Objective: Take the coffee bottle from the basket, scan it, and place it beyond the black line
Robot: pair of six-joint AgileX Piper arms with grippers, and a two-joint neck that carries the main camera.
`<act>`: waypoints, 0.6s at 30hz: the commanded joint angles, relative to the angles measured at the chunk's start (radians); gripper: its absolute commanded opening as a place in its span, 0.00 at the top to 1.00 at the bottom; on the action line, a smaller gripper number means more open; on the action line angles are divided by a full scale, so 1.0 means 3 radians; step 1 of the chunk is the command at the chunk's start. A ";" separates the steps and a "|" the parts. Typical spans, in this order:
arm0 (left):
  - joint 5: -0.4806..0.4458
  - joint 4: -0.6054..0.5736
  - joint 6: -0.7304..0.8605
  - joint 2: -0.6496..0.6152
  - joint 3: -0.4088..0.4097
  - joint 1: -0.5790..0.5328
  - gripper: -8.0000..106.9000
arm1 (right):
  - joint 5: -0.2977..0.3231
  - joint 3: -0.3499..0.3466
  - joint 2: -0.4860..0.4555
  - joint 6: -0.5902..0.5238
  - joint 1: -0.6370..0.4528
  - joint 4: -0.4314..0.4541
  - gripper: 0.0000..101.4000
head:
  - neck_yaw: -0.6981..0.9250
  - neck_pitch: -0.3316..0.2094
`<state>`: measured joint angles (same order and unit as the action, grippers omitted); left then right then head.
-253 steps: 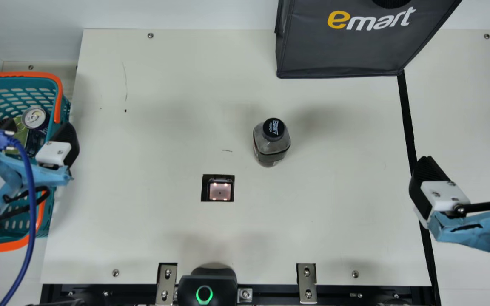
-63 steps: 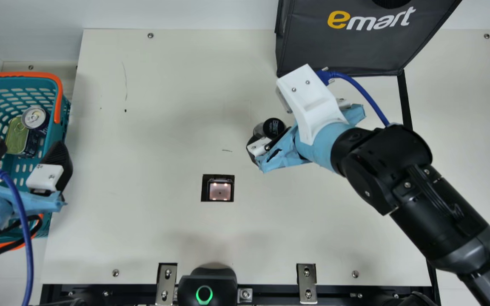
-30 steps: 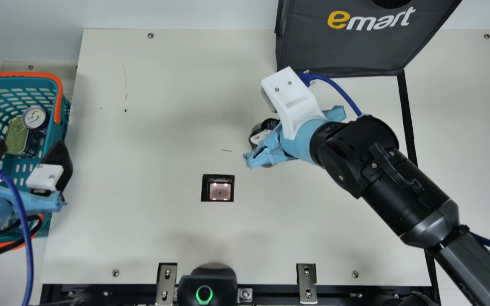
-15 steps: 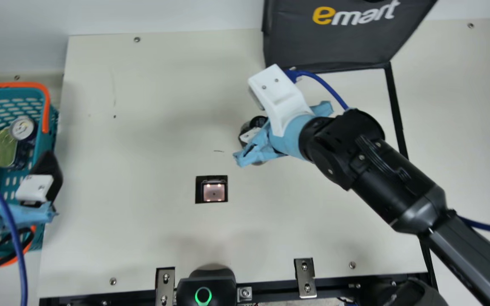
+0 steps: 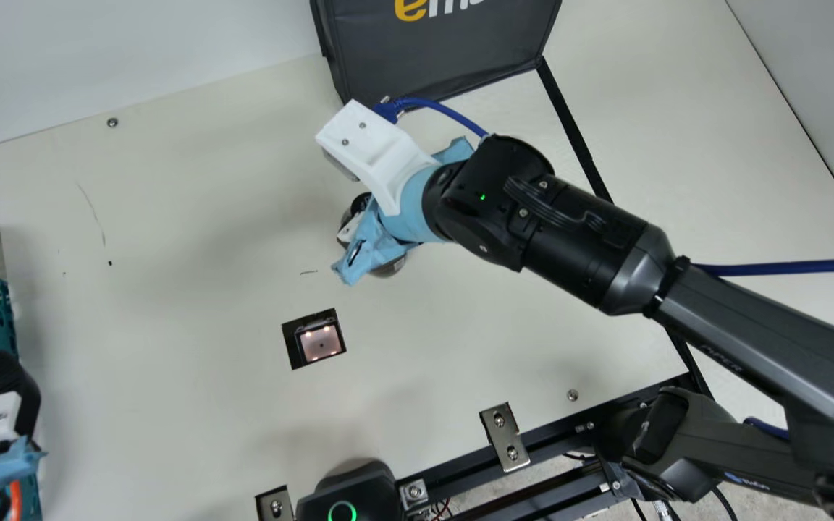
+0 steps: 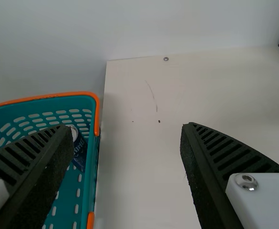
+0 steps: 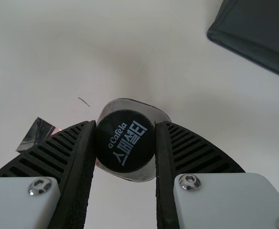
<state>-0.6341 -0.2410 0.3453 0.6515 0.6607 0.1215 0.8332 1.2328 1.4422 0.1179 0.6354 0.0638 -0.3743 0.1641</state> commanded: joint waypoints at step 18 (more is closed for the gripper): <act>0.0000 0.0000 0.0000 0.0000 0.0000 0.0000 0.15 | 0.0074 0.0215 -0.0069 0.0002 -0.0110 0.0074 1.00 | -0.0008 -0.0086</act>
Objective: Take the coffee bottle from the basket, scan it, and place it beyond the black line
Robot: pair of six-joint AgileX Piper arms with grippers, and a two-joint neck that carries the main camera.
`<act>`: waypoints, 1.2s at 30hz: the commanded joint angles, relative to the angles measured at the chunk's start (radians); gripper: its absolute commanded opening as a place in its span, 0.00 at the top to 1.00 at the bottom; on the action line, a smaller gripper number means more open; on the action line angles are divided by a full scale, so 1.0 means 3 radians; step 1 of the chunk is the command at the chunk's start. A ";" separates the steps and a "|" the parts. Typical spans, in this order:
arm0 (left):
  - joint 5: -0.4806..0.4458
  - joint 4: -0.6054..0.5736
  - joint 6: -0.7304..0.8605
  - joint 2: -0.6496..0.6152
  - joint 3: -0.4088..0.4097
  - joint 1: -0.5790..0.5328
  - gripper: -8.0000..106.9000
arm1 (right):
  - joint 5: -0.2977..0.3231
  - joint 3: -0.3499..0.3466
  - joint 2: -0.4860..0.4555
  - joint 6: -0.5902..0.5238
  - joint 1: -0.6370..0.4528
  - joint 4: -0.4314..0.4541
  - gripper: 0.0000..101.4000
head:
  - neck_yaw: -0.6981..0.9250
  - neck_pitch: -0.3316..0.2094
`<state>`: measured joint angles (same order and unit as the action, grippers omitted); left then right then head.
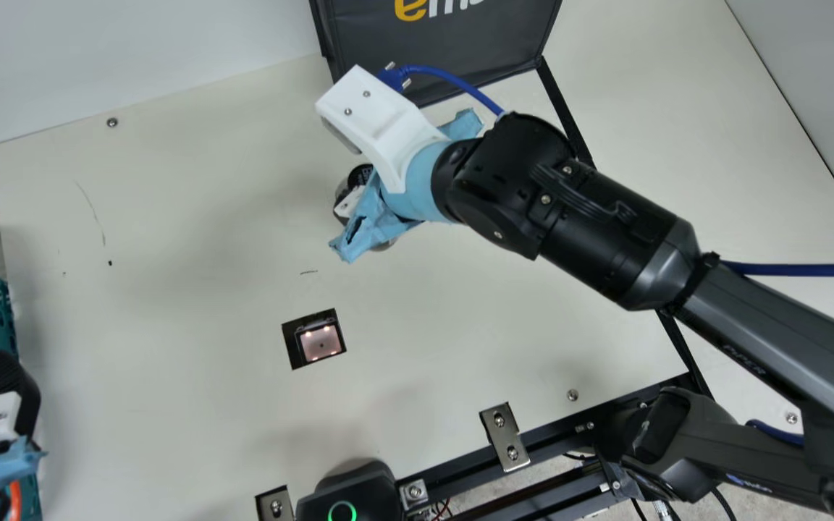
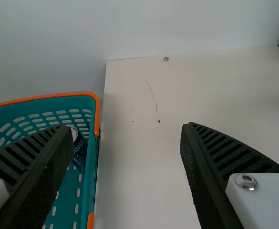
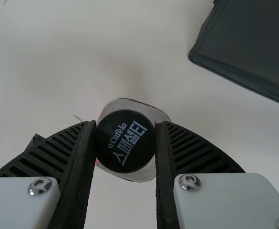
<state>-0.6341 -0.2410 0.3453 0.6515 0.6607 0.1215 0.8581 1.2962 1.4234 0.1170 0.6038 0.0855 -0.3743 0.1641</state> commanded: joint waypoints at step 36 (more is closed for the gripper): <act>0.0000 0.0000 0.0000 0.0000 0.0000 0.0000 0.15 | 0.0108 0.0113 -0.0130 -0.0400 -0.1456 -0.0338 1.00 | -0.0008 -0.0086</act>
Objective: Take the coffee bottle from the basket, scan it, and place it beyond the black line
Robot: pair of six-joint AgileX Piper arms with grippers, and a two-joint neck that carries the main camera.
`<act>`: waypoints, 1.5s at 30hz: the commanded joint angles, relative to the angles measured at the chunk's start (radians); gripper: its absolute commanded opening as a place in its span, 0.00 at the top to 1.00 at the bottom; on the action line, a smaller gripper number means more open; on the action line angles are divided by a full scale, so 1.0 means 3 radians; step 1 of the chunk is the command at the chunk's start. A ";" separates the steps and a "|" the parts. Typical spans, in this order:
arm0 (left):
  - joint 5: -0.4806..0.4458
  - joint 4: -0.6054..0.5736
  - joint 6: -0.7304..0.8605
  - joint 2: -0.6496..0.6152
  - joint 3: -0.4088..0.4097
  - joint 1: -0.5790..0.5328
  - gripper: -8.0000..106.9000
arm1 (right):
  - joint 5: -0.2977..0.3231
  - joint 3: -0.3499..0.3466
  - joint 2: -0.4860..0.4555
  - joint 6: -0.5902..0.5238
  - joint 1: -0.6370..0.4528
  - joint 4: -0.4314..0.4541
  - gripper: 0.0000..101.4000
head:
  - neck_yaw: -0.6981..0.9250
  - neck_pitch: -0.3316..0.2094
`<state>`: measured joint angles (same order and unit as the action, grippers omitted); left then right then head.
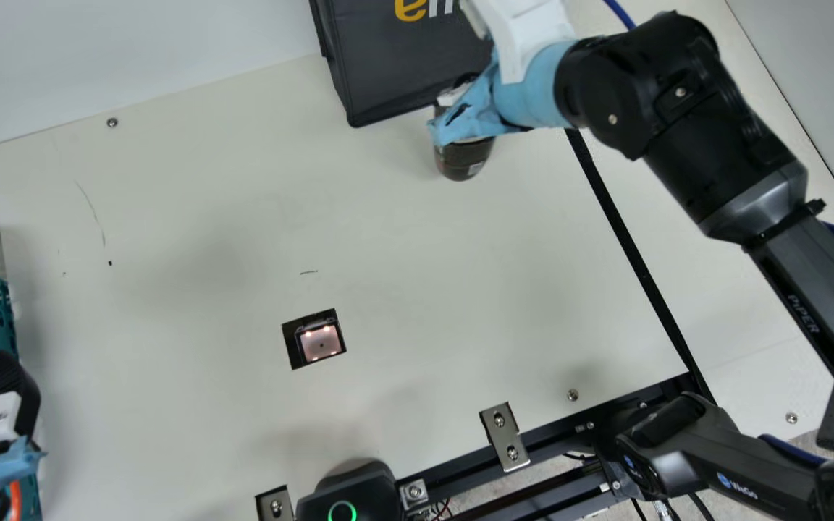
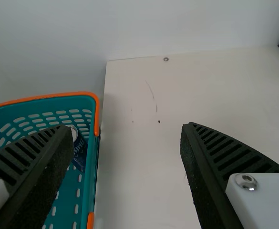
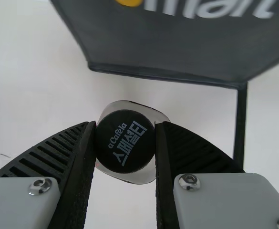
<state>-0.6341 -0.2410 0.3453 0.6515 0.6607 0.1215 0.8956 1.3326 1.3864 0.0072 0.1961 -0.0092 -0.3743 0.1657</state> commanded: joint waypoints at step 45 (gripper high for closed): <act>0.0000 0.0000 0.0000 0.0000 0.0000 0.0000 0.15 | -0.0106 -0.0229 0.0051 -0.1257 -0.2096 -0.0776 1.00 | -0.0008 -0.0091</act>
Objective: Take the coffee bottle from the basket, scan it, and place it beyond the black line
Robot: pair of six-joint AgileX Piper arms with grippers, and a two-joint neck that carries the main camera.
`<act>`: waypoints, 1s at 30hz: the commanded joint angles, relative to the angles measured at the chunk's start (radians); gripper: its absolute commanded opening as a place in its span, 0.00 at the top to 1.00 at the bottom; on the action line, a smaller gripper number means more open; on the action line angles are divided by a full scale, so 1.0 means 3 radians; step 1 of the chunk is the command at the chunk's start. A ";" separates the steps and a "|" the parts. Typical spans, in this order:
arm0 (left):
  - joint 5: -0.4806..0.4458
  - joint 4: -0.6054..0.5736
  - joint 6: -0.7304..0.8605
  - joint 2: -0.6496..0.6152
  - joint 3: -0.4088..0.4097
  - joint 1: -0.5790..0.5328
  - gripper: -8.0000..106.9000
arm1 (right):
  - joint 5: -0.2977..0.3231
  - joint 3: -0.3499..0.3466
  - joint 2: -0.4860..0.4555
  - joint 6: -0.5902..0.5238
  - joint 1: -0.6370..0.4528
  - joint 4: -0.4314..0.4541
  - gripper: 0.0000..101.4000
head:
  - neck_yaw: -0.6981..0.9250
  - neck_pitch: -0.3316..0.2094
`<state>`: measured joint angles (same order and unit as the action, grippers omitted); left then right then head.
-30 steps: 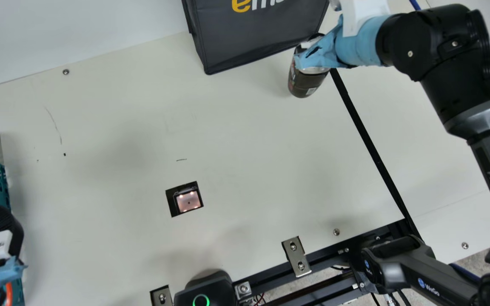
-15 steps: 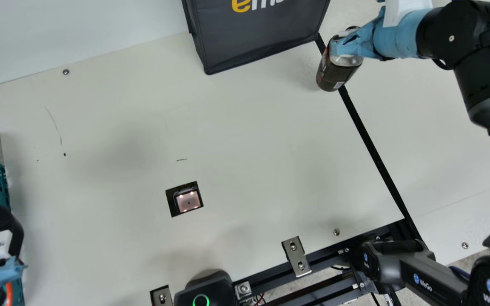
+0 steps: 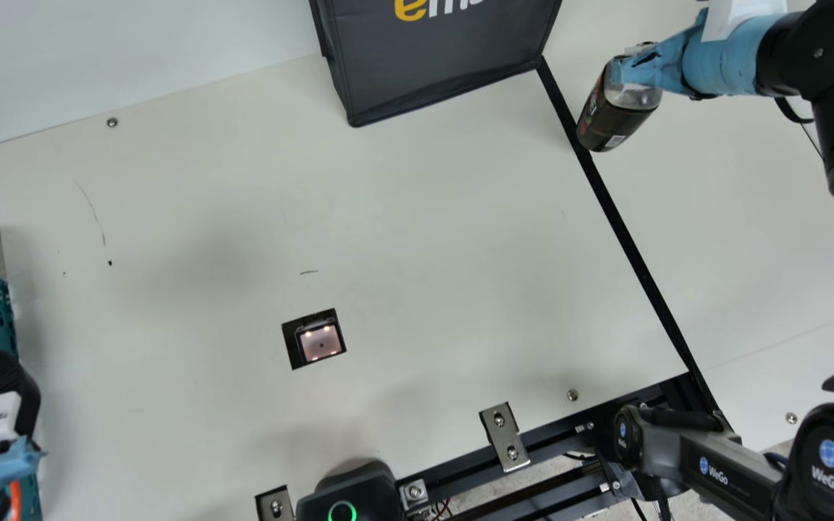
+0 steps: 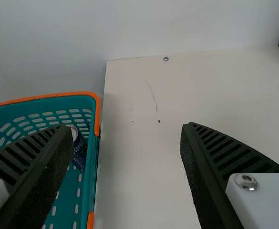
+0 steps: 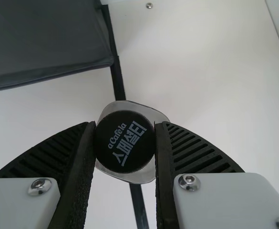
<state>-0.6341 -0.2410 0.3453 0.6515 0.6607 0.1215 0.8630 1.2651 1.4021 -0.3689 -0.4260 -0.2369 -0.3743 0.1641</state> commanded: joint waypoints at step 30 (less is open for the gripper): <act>0.0000 0.0000 0.0000 0.0000 0.0000 0.0000 0.15 | -0.0232 -0.0162 0.0147 -0.0285 -0.0396 -0.0086 1.00 | -0.0008 -0.0086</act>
<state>-0.6341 -0.2410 0.3453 0.6515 0.6607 0.1215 0.7979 1.2181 1.4465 -0.4521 -0.5443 -0.2603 -0.3743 0.1657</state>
